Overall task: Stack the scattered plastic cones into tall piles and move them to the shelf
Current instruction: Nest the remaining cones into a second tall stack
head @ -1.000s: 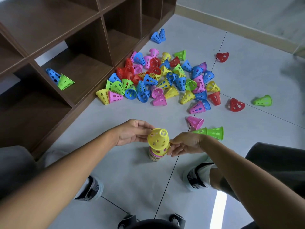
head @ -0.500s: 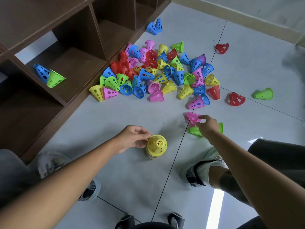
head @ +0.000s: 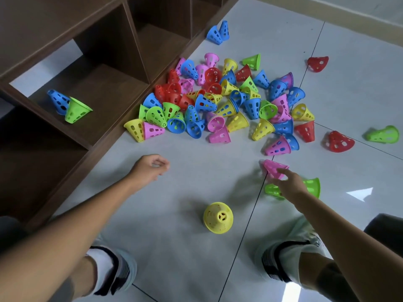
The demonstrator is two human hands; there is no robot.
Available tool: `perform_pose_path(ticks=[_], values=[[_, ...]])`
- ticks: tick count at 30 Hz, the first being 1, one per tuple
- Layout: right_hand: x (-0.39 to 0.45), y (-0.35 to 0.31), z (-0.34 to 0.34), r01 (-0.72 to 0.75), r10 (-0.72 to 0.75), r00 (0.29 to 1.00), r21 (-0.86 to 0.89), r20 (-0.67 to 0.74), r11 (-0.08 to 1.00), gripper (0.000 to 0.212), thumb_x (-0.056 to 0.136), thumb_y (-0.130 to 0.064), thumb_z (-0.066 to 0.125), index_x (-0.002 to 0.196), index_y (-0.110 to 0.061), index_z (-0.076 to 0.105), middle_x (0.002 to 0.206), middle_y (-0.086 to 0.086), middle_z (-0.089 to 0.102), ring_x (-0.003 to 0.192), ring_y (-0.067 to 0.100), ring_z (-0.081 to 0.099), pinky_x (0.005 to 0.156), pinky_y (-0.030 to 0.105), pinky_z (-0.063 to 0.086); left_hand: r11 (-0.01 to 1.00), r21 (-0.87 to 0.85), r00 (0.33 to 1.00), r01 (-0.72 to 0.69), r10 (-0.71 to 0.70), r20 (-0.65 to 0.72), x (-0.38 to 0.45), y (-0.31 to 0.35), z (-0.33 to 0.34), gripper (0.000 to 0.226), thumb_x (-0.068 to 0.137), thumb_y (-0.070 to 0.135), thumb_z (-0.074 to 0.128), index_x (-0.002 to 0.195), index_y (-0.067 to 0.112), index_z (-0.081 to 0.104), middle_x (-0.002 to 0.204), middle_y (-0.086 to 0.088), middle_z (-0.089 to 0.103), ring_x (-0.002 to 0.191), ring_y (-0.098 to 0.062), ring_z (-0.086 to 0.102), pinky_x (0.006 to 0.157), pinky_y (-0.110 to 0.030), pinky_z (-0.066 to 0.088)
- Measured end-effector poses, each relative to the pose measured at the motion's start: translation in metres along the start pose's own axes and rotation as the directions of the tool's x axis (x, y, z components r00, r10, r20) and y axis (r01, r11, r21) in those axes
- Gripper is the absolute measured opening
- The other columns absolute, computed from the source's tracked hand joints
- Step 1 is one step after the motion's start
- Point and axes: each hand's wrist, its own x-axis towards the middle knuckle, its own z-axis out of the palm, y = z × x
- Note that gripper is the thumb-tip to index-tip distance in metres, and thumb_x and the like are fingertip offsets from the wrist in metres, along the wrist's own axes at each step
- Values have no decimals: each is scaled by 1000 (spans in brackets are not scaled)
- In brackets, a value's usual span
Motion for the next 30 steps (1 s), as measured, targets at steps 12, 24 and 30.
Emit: perform_pose_path(ticks=[12, 24, 30], values=[[0, -19, 30, 87, -84, 996, 167, -25, 982, 22, 93, -15, 67, 114, -21, 71, 89, 11, 69, 64, 27, 61, 75, 45, 56, 882, 461, 913, -97, 263, -311, 75, 6, -76, 31, 86, 8, 68, 117, 9, 67, 123, -11, 58, 106, -30, 59, 82, -31, 45], [-30, -76, 26, 276, -305, 951, 331, 40, 902, 10, 94, -11, 65, 90, -16, 73, 76, 0, 70, 57, -2, 58, 64, 25, 43, 811, 585, 966, 12, 141, -215, 102, 1, -93, 76, 91, 17, 69, 155, 13, 29, 158, -13, 28, 141, -35, 35, 111, -45, 34], [-38, -92, 22, 276, -383, 918, 529, 101, 803, 10, 86, -2, 71, 93, 4, 69, 74, 0, 70, 62, -1, 61, 59, 9, 45, 790, 610, 954, 67, 129, -272, 107, -9, -97, 51, 90, 20, 71, 136, 9, 52, 135, -22, 49, 119, -40, 52, 97, -43, 44]])
